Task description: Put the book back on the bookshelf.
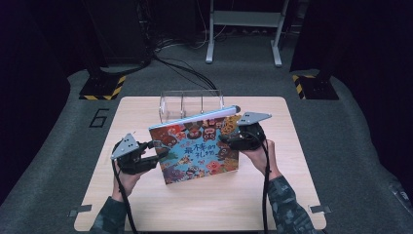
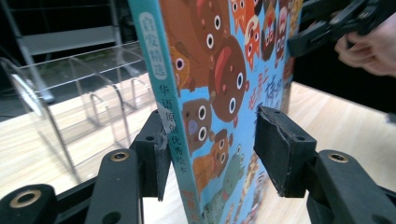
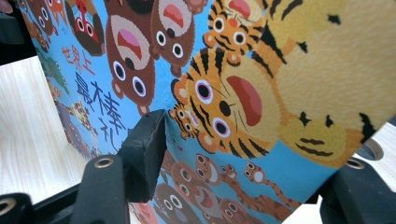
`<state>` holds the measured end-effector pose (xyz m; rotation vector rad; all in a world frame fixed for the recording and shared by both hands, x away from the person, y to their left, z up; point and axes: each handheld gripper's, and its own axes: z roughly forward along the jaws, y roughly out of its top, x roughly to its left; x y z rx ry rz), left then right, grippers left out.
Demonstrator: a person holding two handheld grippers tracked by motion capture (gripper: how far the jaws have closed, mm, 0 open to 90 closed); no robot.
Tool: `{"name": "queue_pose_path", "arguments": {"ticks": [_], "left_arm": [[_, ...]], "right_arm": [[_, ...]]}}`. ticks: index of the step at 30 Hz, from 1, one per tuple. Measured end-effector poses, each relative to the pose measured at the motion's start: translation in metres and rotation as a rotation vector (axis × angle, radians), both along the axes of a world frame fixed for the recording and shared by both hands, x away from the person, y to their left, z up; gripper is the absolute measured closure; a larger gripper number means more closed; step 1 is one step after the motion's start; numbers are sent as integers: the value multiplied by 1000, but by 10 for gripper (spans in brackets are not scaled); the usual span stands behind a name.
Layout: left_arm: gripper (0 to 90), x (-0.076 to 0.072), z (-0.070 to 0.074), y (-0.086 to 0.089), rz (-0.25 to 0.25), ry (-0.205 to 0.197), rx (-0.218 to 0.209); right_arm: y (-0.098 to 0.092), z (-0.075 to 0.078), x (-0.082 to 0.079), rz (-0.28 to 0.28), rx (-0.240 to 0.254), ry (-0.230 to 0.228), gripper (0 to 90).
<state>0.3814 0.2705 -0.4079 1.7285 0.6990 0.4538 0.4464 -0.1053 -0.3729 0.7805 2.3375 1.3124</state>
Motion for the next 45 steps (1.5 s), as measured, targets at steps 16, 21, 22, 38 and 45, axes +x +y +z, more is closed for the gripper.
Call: {"name": "queue_pose_path", "arguments": {"ticks": [16, 21, 22, 38, 45], "left_arm": [[600, 9, 2, -5, 16, -20, 32], [616, 4, 6, -6, 8, -37, 66], [626, 3, 6, -5, -5, -34, 65], [727, -2, 10, -10, -108, -67, 111], [735, -4, 9, -13, -102, -70, 97]], "right_arm": [[-5, -1, 3, 28, 0, -19, 396], [-4, -3, 3, 1, 5, -16, 359], [-4, -3, 3, -6, 3, -9, 351], [-29, -12, 15, -88, 113, 47, 177], [-20, -14, 15, -119, 138, 11, 250]]}}
